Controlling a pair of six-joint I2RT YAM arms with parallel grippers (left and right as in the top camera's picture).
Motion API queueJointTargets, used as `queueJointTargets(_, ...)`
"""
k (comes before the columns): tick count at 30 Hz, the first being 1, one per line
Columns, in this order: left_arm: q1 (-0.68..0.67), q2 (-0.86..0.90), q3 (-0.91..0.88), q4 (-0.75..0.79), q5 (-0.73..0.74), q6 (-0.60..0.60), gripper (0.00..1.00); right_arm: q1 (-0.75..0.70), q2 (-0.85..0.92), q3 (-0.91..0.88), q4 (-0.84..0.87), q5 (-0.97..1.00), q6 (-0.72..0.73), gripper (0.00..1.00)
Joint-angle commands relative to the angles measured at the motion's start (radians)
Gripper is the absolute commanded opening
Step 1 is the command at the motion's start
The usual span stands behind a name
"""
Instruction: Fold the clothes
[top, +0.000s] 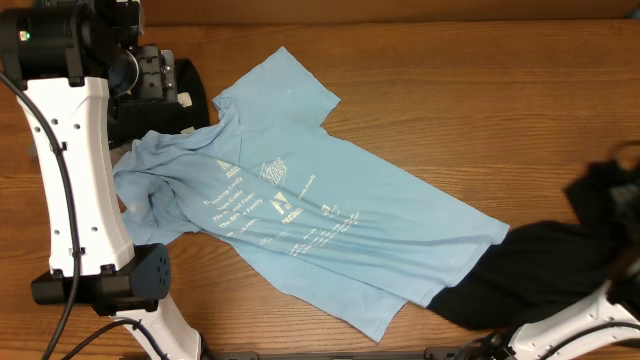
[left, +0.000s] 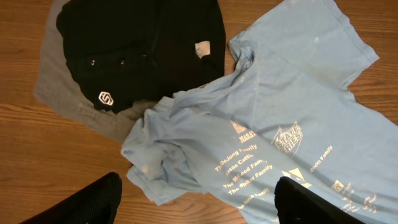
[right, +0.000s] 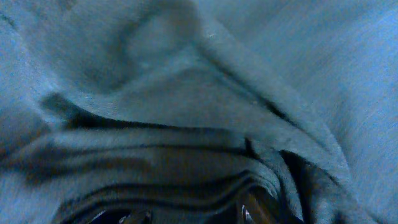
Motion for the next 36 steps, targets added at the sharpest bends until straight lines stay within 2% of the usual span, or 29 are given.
queueJointTargets(1, -0.005, -0.006, 0.015, 0.001, 0.012, 0.019, 0.81, -0.052, -0.002, 0.102, -0.028, -0.242, -0.071, 0.45)
queueJointTargets(5, -0.005, -0.006, 0.015, 0.001, 0.012, 0.019, 0.81, -0.072, -0.047, 0.200, -0.106, -0.460, -0.089, 0.46)
queueJointTargets(10, -0.005, -0.006, 0.015, 0.000, 0.012, 0.019, 0.82, -0.034, -0.159, 0.217, -0.187, -0.573, -0.089, 0.47)
queueJointTargets(16, -0.005, -0.006, 0.015, 0.001, 0.012, 0.019, 0.85, 0.061, -0.224, 0.212, -0.510, -0.489, -0.044, 0.47)
queueJointTargets(19, -0.005, -0.006, 0.015, 0.001, 0.012, 0.019, 0.86, 0.132, -0.224, 0.140, -0.583, -0.383, -0.043, 0.47)
queueJointTargets(25, -0.005, -0.006, 0.015, 0.018, 0.012, 0.019, 0.87, 0.192, -0.224, -0.111, -0.520, -0.244, 0.010, 0.48)
queueJointTargets(31, -0.005, -0.006, 0.015, 0.020, 0.011, 0.020, 0.91, 0.180, -0.224, -0.369, -0.329, -0.242, 0.069, 0.49)
queueJointTargets(33, -0.005, -0.006, 0.015, 0.024, 0.011, 0.020, 0.92, 0.155, -0.224, -0.445, -0.248, -0.098, 0.182, 0.50)
queueJointTargets(36, -0.005, -0.006, 0.015, 0.023, 0.011, 0.020, 0.94, 0.078, -0.224, -0.468, -0.210, 0.124, 0.286, 0.55)
